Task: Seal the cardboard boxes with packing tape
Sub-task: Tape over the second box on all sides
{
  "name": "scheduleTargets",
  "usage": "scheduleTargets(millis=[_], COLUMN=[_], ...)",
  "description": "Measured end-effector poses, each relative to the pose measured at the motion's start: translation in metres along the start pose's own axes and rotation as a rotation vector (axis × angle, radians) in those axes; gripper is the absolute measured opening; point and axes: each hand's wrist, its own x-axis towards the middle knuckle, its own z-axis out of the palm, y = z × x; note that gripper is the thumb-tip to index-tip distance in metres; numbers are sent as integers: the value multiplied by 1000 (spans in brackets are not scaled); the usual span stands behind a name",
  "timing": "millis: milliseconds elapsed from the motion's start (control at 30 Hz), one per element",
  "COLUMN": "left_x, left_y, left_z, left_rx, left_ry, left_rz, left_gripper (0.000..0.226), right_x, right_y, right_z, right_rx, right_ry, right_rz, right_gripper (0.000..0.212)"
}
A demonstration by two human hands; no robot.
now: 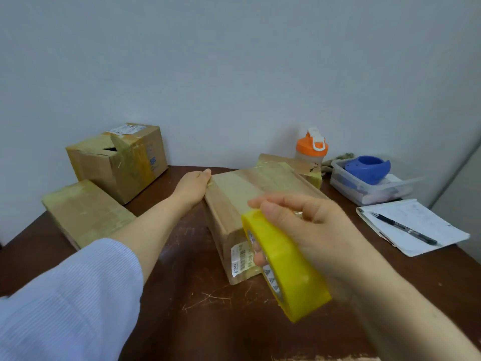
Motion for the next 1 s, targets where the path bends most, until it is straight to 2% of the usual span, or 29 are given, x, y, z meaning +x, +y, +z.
scheduleTargets(millis=[133, 367, 400, 500, 533, 633, 700, 833, 1000], left_x=[0, 0, 0, -2, -3, -19, -33, -41, -74], left_y=[0, 7, 10, 34, 44, 63, 61, 62, 60], left_z=[-2, -1, -3, -8, -6, 22, 42, 38, 54], left_rx=[28, 65, 139, 552, 657, 862, 888, 852, 820], left_ry=[-1, -46, -46, -7, -7, -119, -226, -274, -331], left_rz=[-2, -31, -27, 70, 121, 223, 203, 156, 303], left_gripper=[38, 38, 38, 35, 41, 80, 89, 85, 73], right_x=[-11, -8, -4, 6, 8, 14, 16, 17, 20], right_y=[26, 63, 65, 66, 66, 68, 67, 66, 68], right_z=[1, -4, -4, -5, -5, -7, -9, -9, -12], right_rx=[98, 111, 109, 121, 124, 121, 118, 116, 154], right_ry=[-9, 16, 9, -22, -34, -59, -79, -90, -104], right_rz=[65, 207, 220, 252, 261, 277, 272, 265, 272], right_gripper=[12, 15, 14, 12, 12, 12, 12, 15, 18])
